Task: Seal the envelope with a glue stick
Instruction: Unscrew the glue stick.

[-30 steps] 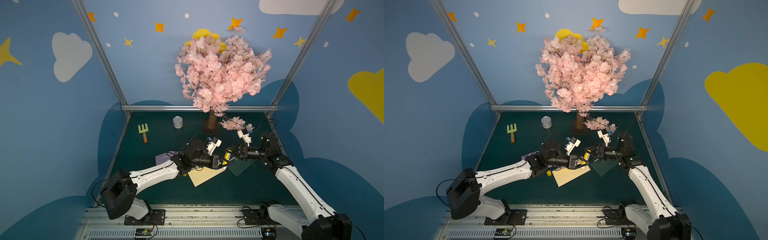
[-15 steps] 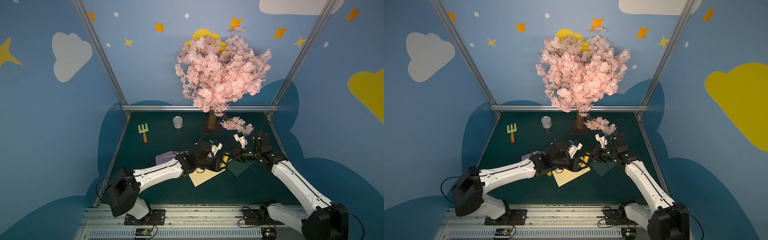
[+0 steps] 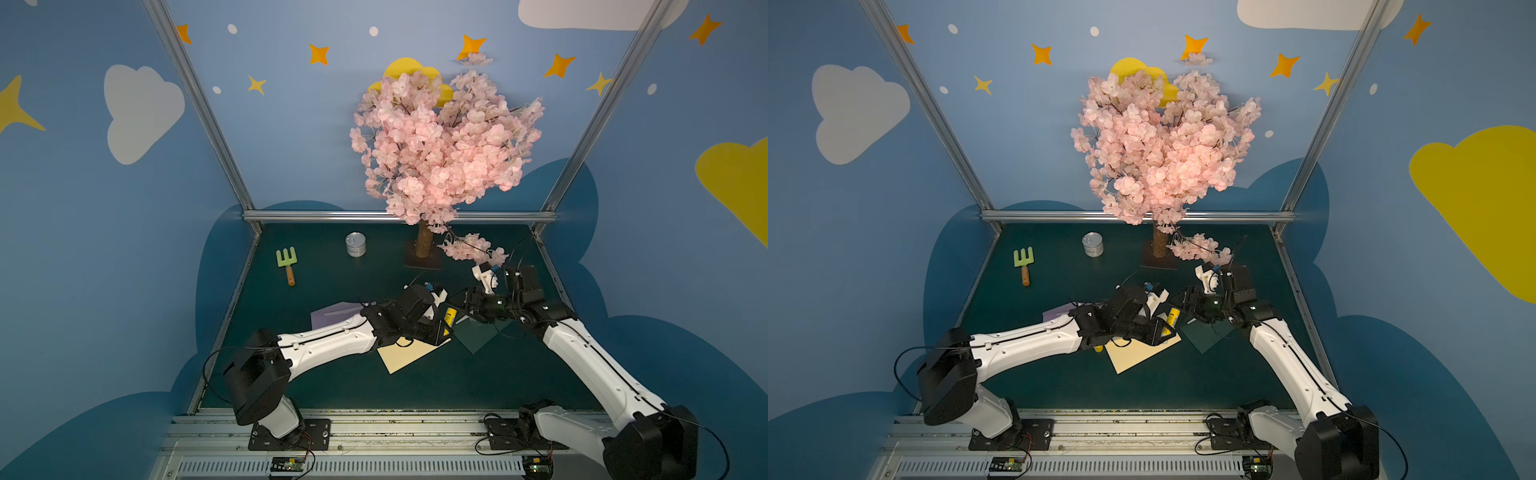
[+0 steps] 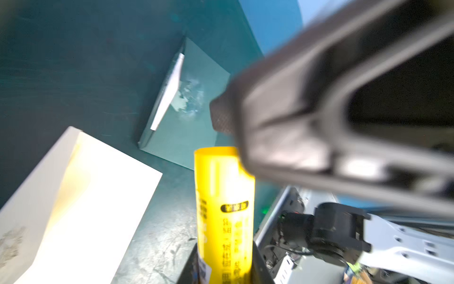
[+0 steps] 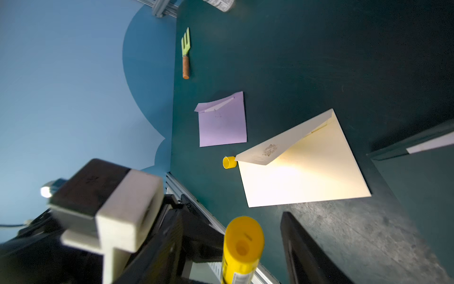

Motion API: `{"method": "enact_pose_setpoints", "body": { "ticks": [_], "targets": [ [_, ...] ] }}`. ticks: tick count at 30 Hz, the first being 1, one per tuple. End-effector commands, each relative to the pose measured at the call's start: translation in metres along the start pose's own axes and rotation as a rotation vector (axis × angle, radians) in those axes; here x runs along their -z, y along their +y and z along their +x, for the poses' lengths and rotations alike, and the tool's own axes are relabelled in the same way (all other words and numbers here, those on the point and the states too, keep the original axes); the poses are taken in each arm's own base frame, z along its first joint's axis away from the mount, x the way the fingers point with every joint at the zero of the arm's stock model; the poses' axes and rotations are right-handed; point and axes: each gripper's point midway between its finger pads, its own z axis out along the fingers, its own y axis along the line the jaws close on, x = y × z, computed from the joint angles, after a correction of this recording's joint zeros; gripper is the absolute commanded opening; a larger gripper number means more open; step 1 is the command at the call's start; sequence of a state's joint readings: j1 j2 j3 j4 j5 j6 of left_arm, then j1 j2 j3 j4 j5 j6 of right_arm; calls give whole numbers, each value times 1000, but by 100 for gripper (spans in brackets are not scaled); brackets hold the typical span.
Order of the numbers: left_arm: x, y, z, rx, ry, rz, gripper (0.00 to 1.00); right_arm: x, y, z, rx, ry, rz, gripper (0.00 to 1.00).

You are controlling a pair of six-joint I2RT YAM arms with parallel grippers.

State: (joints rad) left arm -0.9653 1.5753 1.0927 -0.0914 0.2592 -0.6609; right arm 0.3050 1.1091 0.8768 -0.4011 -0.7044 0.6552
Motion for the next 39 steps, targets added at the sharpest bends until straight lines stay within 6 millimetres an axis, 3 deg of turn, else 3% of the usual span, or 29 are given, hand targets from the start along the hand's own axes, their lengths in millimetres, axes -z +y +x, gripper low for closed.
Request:
{"method": "enact_pose_setpoints", "body": {
  "ticks": [1, 4, 10, 15, 24, 27, 33, 39],
  "targets": [
    [22, -47, -12, -33, -38, 240, 3, 12, 34, 2, 66, 12, -198, 64],
    [34, -55, -18, -19, -71, 315, 3, 19, 46, 6, 68, 33, -287, 57],
    [49, -63, -22, -25, -109, 358, 3, 25, 47, 12, 72, 39, -309, 48],
    [51, -64, -23, -22, -117, 372, 3, 25, 48, 12, 63, 41, -333, 46],
    [49, -61, -21, -15, -113, 370, 3, 23, 48, 10, 54, 43, -352, 28],
    [47, -59, -21, -6, -112, 367, 3, 22, 46, 10, 50, 44, -334, 29],
    [42, -56, -23, 12, -108, 365, 3, 22, 46, 11, 48, 47, -332, 40],
    [40, -54, -22, 20, -102, 363, 3, 21, 45, 12, 51, 52, -314, 36]
  ]
}}
